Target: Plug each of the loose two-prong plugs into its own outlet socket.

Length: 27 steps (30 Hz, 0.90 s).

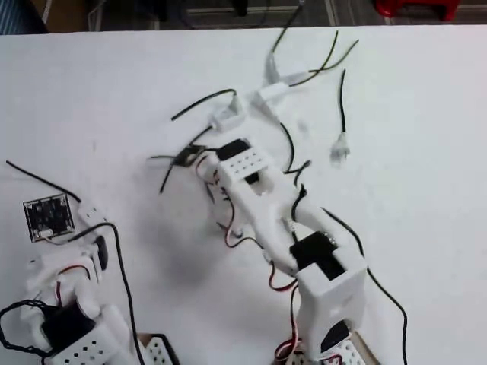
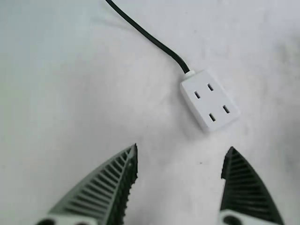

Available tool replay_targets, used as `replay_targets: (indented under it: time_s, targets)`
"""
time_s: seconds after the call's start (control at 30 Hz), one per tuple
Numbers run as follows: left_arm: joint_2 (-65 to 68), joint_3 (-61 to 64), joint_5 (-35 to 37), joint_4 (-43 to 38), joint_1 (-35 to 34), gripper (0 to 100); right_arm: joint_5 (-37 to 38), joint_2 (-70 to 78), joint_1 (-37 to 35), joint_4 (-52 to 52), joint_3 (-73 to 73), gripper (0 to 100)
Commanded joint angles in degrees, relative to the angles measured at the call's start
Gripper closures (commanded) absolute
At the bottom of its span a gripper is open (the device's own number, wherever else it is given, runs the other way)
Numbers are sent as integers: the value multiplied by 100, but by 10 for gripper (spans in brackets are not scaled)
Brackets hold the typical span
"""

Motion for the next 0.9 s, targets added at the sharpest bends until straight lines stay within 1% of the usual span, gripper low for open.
replay_targets:
  time_s: [0.0,0.07,0.13,0.23,0.3,0.4,0.7,0.87]
  targets:
    - [-40,-18,9,-79,-57,710,-527,-75,-48,-312,-185,943]
    - [-40,-18,9,-79,-57,710,-914,-66,-180,-523,-176,942]
    - [-40,-18,9,-79,-57,710,-1116,-66,-365,-593,-185,921]
    - [-40,-18,9,-79,-57,710,-1240,-119,-725,-585,-202,816]
    - [-40,-18,9,-79,-57,710,-1240,-127,-901,-585,-220,774]
    - [-40,-18,9,-79,-66,710,-1240,-127,-1138,-567,-316,783]
    - [-40,-18,9,-79,-66,710,-1169,-127,-1543,242,-1213,793]
    - [-40,-18,9,-79,-66,710,-756,-119,-1569,884,-1820,793]
